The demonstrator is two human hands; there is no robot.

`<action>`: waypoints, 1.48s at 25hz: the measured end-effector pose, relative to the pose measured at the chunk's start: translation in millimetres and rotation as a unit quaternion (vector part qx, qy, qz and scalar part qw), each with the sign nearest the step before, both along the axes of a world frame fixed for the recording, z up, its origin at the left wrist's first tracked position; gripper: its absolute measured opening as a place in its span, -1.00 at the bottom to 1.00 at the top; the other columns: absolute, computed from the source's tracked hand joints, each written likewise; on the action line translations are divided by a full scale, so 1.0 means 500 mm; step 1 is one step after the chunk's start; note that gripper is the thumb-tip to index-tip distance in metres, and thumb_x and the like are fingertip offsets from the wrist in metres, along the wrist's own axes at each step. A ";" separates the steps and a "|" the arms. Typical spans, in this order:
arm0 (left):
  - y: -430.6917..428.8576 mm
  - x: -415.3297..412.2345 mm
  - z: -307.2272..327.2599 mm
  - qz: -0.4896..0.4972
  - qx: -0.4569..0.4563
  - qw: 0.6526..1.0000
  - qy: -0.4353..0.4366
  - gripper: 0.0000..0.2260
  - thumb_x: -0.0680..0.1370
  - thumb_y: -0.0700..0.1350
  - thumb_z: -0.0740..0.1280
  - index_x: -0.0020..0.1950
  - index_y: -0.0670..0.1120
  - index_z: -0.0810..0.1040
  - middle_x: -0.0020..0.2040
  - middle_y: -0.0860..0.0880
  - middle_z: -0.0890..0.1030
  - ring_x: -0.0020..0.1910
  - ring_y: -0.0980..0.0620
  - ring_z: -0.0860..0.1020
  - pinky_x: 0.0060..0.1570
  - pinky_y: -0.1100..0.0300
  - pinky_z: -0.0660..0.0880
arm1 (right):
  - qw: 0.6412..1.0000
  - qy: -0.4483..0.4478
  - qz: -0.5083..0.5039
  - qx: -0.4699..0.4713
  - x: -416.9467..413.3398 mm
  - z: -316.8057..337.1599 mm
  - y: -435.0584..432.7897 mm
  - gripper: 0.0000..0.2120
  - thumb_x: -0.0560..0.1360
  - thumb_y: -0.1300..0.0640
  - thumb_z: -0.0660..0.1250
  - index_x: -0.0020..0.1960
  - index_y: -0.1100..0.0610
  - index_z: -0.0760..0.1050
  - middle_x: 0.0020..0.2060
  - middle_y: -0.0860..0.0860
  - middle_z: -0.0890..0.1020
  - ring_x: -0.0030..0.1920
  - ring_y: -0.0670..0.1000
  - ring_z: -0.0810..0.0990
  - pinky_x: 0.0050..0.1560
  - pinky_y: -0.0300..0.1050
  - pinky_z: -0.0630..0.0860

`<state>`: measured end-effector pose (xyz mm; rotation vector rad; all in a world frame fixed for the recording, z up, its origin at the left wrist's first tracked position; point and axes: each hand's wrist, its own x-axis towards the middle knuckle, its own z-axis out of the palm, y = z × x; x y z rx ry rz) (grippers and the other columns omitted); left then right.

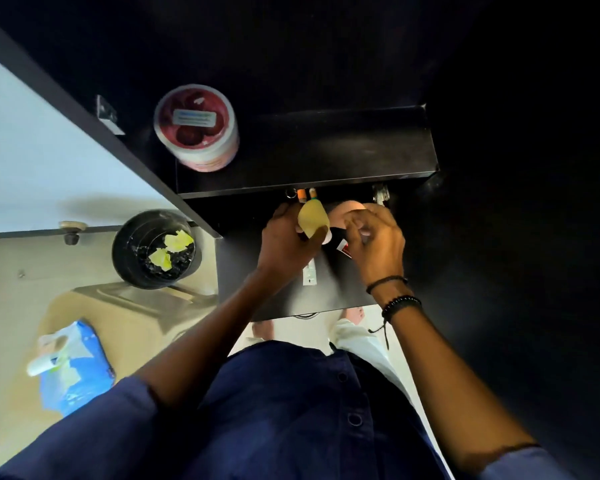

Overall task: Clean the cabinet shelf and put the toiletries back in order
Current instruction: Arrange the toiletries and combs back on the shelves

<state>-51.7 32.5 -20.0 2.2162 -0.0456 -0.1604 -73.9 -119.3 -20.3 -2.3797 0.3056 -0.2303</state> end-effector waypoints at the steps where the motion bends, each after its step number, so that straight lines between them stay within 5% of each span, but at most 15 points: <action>1: 0.019 -0.011 0.020 -0.003 -0.005 1.000 -0.016 -0.67 0.41 0.00 0.46 0.12 -0.07 0.55 0.04 -0.09 0.58 -0.12 -0.04 0.61 -0.15 0.13 0.56 | 1.000 -0.022 0.008 0.001 -0.013 0.013 0.008 -0.88 0.44 0.26 0.34 -0.06 0.15 0.62 0.07 0.07 0.57 -0.05 0.09 0.61 -0.08 0.01 0.62; 4: 0.065 -0.033 0.083 -0.015 -0.008 0.998 -0.055 -0.68 0.44 0.03 0.45 0.11 -0.07 0.55 0.03 -0.06 0.58 -0.17 0.02 0.61 -0.22 0.14 0.60 | 0.995 -0.099 0.019 -0.007 -0.043 0.062 0.035 -0.92 0.44 0.26 0.34 -0.11 0.19 0.61 0.06 0.08 0.58 -0.05 0.06 0.61 -0.08 -0.12 0.60; 10: 0.106 -0.028 0.203 -0.047 -0.021 0.987 -0.154 -0.66 0.44 -0.03 0.45 0.18 -0.03 0.52 0.03 0.02 0.59 -0.18 0.15 0.54 -0.21 0.36 0.51 | 0.978 -0.205 0.029 0.021 -0.048 0.158 0.095 -0.98 0.45 0.29 0.34 -0.13 0.25 0.52 -0.04 0.12 0.59 -0.06 0.09 0.59 -0.13 0.03 0.58; 15: 0.123 -0.003 0.251 -0.059 -0.012 0.978 -0.198 -0.70 0.45 -0.04 0.42 0.17 0.01 0.51 0.04 0.06 0.59 -0.09 0.11 0.55 -0.09 0.15 0.56 | 0.972 -0.228 0.022 0.050 -0.012 0.222 0.127 -0.83 0.45 0.21 0.37 0.02 0.12 0.45 -0.06 -0.06 0.56 -0.10 0.06 0.57 -0.15 0.07 0.56; 20: 0.132 0.045 0.279 -0.043 0.018 0.970 -0.239 -0.72 0.45 -0.02 0.43 0.12 -0.04 0.52 0.02 0.02 0.58 -0.06 0.13 0.52 -0.12 0.20 0.54 | 0.968 -0.235 0.028 0.077 0.035 0.256 0.139 -0.77 0.47 0.15 0.38 0.09 0.07 0.43 -0.02 -0.10 0.58 -0.04 0.02 0.60 -0.13 0.07 0.58; 27: 0.135 0.120 0.304 -0.001 0.104 0.967 -0.233 -0.70 0.49 0.00 0.38 0.18 -0.08 0.58 0.00 -0.07 0.66 -0.02 -0.08 0.60 -0.04 0.15 0.47 | 0.970 -0.222 0.017 0.098 0.117 0.290 0.153 -0.71 0.43 0.21 0.40 0.13 0.16 0.46 -0.04 0.00 0.62 -0.04 -0.03 0.63 -0.07 -0.06 0.63; 32: 0.128 0.158 0.300 0.045 0.188 0.971 -0.139 -0.69 0.51 0.06 0.33 0.08 -0.14 0.60 -0.09 -0.15 0.66 -0.04 -0.19 0.59 -0.07 0.06 0.44 | 0.973 -0.207 0.003 0.102 0.155 0.290 0.168 -0.72 0.44 0.18 0.41 0.13 0.17 0.49 -0.06 0.02 0.64 -0.11 -0.04 0.64 -0.09 -0.03 0.64; 37: 0.125 0.165 0.305 0.072 0.163 0.974 -0.138 -0.65 0.52 0.10 0.32 0.17 -0.11 0.58 -0.02 -0.16 0.66 0.00 -0.19 0.60 -0.02 0.05 0.48 | 0.976 -0.199 0.002 0.087 0.172 0.280 0.168 -0.73 0.45 0.16 0.39 0.13 0.14 0.50 -0.08 0.04 0.63 -0.12 -0.01 0.64 -0.11 0.05 0.62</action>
